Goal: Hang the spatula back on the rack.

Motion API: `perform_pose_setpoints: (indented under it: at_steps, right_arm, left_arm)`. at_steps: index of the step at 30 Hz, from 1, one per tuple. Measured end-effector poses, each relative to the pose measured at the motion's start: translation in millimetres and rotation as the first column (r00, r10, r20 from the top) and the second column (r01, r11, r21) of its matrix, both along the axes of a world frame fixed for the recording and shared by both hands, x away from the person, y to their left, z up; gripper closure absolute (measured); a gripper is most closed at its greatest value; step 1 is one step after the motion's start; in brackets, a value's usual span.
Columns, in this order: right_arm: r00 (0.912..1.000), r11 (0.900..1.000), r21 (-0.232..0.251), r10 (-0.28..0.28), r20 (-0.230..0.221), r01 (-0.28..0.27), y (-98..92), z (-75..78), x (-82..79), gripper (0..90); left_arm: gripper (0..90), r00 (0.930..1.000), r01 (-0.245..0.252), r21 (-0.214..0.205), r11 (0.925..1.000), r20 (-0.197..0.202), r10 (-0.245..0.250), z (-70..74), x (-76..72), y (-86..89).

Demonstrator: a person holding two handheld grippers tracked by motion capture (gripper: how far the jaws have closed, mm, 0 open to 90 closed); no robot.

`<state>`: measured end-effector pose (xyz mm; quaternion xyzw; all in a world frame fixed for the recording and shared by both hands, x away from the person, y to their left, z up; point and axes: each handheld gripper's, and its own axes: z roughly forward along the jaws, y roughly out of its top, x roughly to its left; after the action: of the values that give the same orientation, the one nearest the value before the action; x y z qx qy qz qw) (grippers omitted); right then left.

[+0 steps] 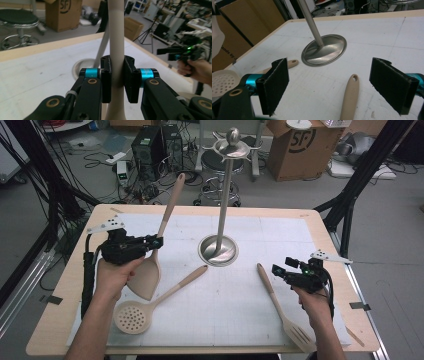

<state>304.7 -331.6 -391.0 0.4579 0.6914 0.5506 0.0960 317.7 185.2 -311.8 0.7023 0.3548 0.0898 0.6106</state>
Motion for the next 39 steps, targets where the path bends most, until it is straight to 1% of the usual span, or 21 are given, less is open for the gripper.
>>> perform_pose_setpoints:
  at_steps: [4, 7, 11, 12, 15, 18, 19, 21, 23, 24, 25, 26, 27, 29, 30, 31, 34, 39]
  right_arm:
    - [1.0, 1.0, 0.003, 0.003, 0.005, -0.003, 0.1, 0.4, 0.1, 15.1]
    - [1.0, 1.0, 0.004, 0.003, 0.005, -0.003, 0.7, 0.9, 0.1, 15.1]
    - [1.0, 1.0, 0.007, 0.003, 0.006, -0.003, 1.0, 1.7, -0.1, 15.1]
    - [1.0, 1.0, 0.007, 0.003, 0.006, -0.003, 1.0, 1.9, -0.2, 15.1]
    - [0.9999, 1.0, 0.008, 0.003, 0.01, -0.003, 0.6, 2.4, -0.4, 15.1]
    - [1.0, 0.9999, 0.012, 0.001, 0.007, -0.001, 0.0, 3.1, -0.9, 15.1]
    - [1.0, 0.9999, 0.013, 0.001, 0.009, -0.001, -0.3, 3.2, -0.9, 15.1]
    - [1.0, 0.9999, 0.014, 0.001, 0.007, -0.001, -0.9, 3.5, -1.2, 15.1]
    - [0.9999, 0.9999, 0.013, -0.002, 0.012, 0.002, -1.5, 3.7, -1.1, 15.1]
    - [0.9999, 0.9999, 0.015, -0.001, 0.012, 0.001, -1.8, 4.0, -1.2, 15.1]
    - [1.0, 0.9998, 0.017, -0.002, 0.009, 0.002, -2.0, 4.6, -1.6, 15.1]
    - [0.9999, 0.9998, 0.019, -0.004, 0.01, 0.003, -2.0, 4.9, -1.8, 15.1]
    - [0.9999, 0.9998, 0.019, -0.002, 0.014, 0.002, -2.6, 5.5, -2.0, 15.1]
    - [0.9998, 0.9997, 0.024, -0.008, 0.015, 0.008, -3.5, 6.8, -2.7, 15.1]
    - [0.9997, 0.9997, 0.025, -0.007, 0.023, 0.006, -4.4, 7.0, -2.8, 15.1]
    - [0.9997, 0.9996, 0.026, -0.01, 0.022, 0.009, -4.9, 7.3, -3.2, 15.1]
    - [0.9998, 0.9997, 0.024, -0.009, 0.017, 0.009, -6.9, 7.4, -4.2, 15.1]
    - [0.9997, 0.9996, 0.027, -0.012, 0.019, 0.012, -9.1, 7.6, -5.1, 15.1]
  left_arm:
    - [78.4, 0.9993, 0.03, -0.028, 0.9992, 0.023, -0.029, 8.1, -4.1, -8.6]
    - [78.4, 0.9982, 0.054, -0.069, 0.9962, 0.031, -0.052, 11.2, -6.1, -13.3]
    - [78.4, 0.9969, 0.065, -0.072, 0.9952, 0.048, -0.062, 13.8, -8.4, -19.9]
    - [78.4, 0.9962, 0.075, -0.072, 0.9946, 0.05, -0.071, 14.7, -8.4, -21.8]
    - [78.4, 0.9948, 0.084, -0.085, 0.9929, 0.065, -0.078, 18.4, -9.7, -28.8]
    - [78.4, 0.9915, 0.111, -0.109, 0.9878, 0.08, -0.103, 21.9, -10.2, -36.7]
    - [78.4, 0.9903, 0.117, -0.104, 0.9877, 0.087, -0.108, 22.8, -10.4, -39.2]
    - [78.4, 0.9878, 0.126, -0.113, 0.9856, 0.105, -0.115, 24.7, -11.1, -45.5]
    - [78.4, 0.9818, 0.128, -0.111, 0.9856, 0.155, -0.11, 27.0, -12.4, -51.5]
    - [78.3, 0.9786, 0.132, -0.117, 0.9843, 0.174, -0.11, 27.9, -12.6, -54.6]
    - [78.3, 0.9775, 0.136, -0.126, 0.9826, 0.179, -0.112, 28.3, -12.2, -56.9]
    - [78.3, 0.9769, 0.144, -0.136, 0.9802, 0.178, -0.118, 28.6, -10.8, -60.7]
    - [78.4, 0.9764, 0.145, -0.135, 0.9801, 0.18, -0.12, 28.4, -9.4, -64.0]
    - [78.4, 0.9794, 0.132, -0.115, 0.9845, 0.168, -0.112, 27.7, -7.5, -70.4]
    - [78.4, 0.9798, 0.126, -0.1, 0.987, 0.168, -0.108, 27.0, -6.2, -72.5]
    - [78.4, 0.9804, 0.124, -0.095, 0.9878, 0.165, -0.107, 26.1, -5.4, -74.2]
    - [78.4, 0.9824, 0.116, -0.088, 0.9893, 0.156, -0.102, 24.3, -3.1, -75.8]
    - [78.4, 0.9854, 0.109, -0.094, 0.9896, 0.141, -0.095, 22.4, 0.8, -76.3]
